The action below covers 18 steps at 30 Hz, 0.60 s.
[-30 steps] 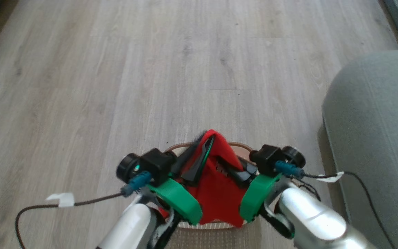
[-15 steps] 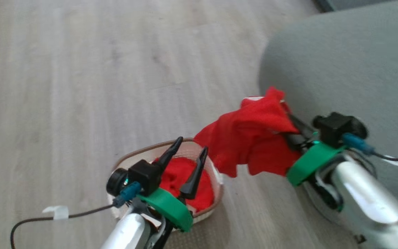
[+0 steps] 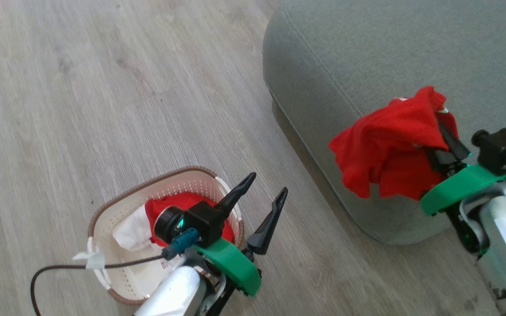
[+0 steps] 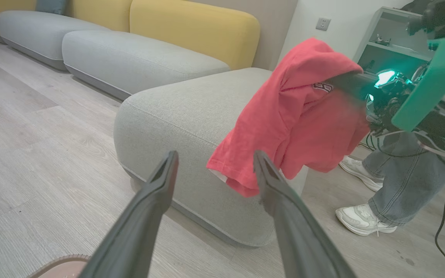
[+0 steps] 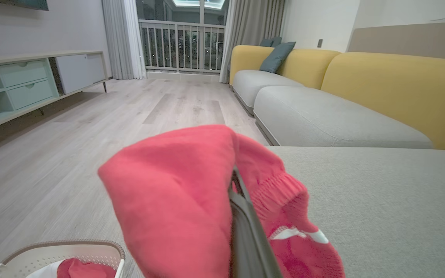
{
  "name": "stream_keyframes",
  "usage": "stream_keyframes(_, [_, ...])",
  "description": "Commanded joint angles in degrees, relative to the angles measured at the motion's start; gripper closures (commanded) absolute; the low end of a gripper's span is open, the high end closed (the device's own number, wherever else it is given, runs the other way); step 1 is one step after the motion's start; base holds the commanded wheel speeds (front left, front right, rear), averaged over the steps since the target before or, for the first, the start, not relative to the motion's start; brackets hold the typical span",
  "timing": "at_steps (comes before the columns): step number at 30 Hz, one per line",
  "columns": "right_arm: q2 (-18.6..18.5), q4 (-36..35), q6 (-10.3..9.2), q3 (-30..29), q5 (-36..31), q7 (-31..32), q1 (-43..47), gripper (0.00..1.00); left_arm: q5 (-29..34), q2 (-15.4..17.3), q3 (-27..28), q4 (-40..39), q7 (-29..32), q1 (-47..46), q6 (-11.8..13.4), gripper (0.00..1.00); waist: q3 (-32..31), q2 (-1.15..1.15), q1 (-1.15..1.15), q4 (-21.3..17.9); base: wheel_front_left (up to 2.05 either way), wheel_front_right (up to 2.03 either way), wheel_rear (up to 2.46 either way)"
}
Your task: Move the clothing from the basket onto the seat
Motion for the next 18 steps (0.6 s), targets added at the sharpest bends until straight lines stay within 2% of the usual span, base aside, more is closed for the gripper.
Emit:
stream_keyframes(1, [-0.97, -2.45, -0.01, -0.63, -0.24, -0.37, -0.70, 1.00, -0.01, -0.27, 1.54, -1.68, -0.79, -2.98, 0.00, 0.00, 1.24, 0.00, 0.00, 0.16, 0.00, 0.00, 0.00])
stream_keyframes(5, [-1.11, -3.37, -0.01, -3.85, 0.42, -0.37, -2.43, 1.00, 0.85, 0.40, 1.46, -2.17, 0.08, -5.06, 0.13, 0.00, 5.38, 0.00, 0.00, 1.12, 0.00, 0.00, 0.00])
stream_keyframes(10, [-0.94, -2.32, -0.01, -9.23, -0.10, -0.37, -10.10, 1.00, 3.18, 2.43, 2.55, -4.78, 2.85, -10.81, 1.00, 0.00, 16.06, 0.00, 0.00, 2.36, 0.00, 0.00, 0.00])
stream_keyframes(11, [-0.94, -2.32, -0.01, -9.23, -0.10, -0.37, -10.10, 1.00, 3.18, 2.43, 2.55, -4.78, 2.85, -10.81, 1.00, 0.00, 16.06, 0.00, 0.00, 2.36, 0.00, 0.00, 0.00])
stream_keyframes(16, [-0.88, 2.57, -0.01, -16.82, 1.03, -0.37, -23.12, 1.00, 5.13, 3.32, 3.35, -6.98, 4.41, -17.12, 1.22, 0.00, 26.81, 0.00, 0.00, 5.66, 0.00, 0.00, 0.00])
stream_keyframes(18, [-2.45, 4.45, -0.01, -20.55, -0.73, -0.37, -28.88, 1.00, 6.24, 3.73, 3.56, -7.64, 4.58, -19.59, 1.36, 0.00, 30.73, 0.00, 0.00, 7.24, 0.00, 0.00, 0.00])
